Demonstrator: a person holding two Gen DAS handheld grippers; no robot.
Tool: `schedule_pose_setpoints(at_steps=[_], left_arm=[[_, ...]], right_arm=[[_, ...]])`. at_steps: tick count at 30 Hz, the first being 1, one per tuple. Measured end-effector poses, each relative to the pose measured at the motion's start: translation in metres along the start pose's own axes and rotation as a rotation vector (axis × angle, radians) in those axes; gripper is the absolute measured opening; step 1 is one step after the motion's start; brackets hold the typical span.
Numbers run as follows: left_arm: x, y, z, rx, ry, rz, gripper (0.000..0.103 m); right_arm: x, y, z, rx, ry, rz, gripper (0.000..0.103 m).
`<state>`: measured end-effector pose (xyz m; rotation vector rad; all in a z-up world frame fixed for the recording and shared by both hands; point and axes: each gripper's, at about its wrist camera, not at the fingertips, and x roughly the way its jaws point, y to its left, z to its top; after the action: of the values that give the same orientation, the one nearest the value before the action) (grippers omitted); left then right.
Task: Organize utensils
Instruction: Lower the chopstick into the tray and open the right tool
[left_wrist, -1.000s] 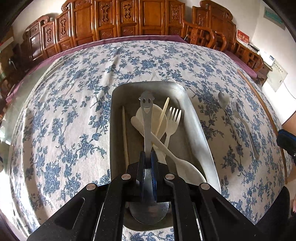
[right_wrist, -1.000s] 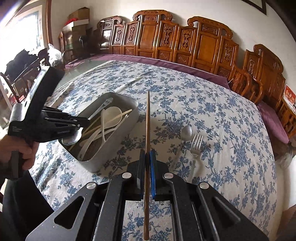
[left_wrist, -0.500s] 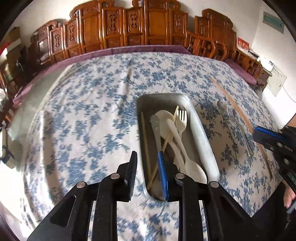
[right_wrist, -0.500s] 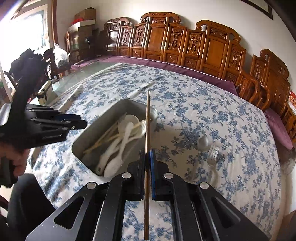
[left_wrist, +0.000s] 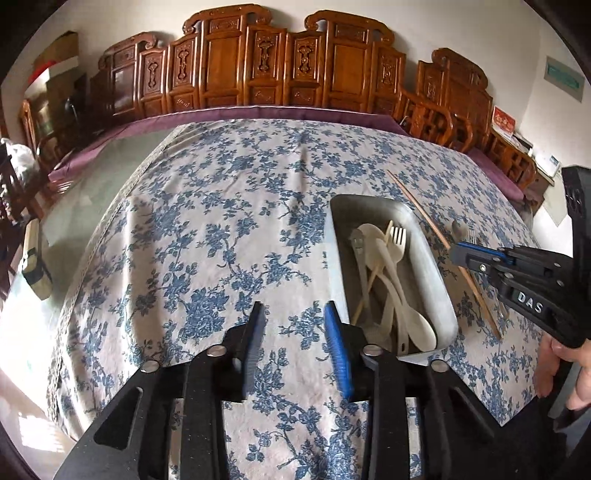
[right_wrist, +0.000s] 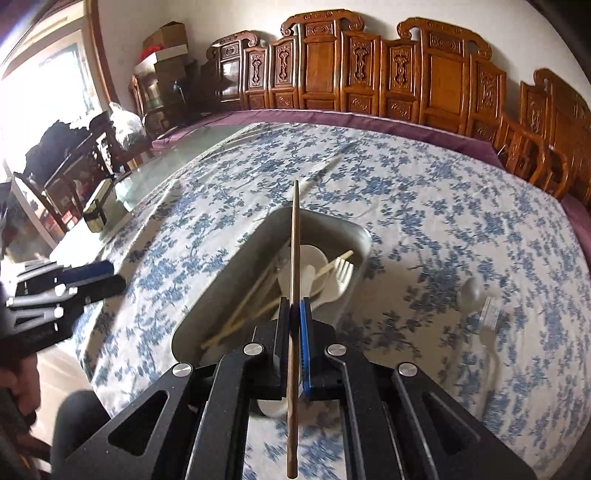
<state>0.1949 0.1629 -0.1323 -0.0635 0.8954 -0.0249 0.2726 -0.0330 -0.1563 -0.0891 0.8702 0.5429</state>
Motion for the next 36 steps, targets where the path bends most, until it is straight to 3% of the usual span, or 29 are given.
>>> schedule_pose_setpoints(at_steps=[7, 22, 28, 36], left_arm=[[0.003, 0.012, -0.002, -0.029, -0.003, 0.003, 0.052], [0.001, 0.007, -0.002, -0.014, -0.002, 0.009, 0.053], [0.000, 0.002, -0.003, -0.004, -0.003, 0.005, 0.053], [-0.012, -0.020, -0.005, 0.048, -0.024, -0.017, 0.053]], right_arm=[[0.030, 0.003, 0.009, 0.062, 0.025, 0.024, 0.006], [0.066, 0.001, -0.004, 0.080, 0.091, 0.029, 0.007], [0.048, -0.004, -0.004, 0.071, 0.046, 0.039, 0.007], [-0.016, -0.031, -0.024, 0.065, -0.011, -0.011, 0.007]])
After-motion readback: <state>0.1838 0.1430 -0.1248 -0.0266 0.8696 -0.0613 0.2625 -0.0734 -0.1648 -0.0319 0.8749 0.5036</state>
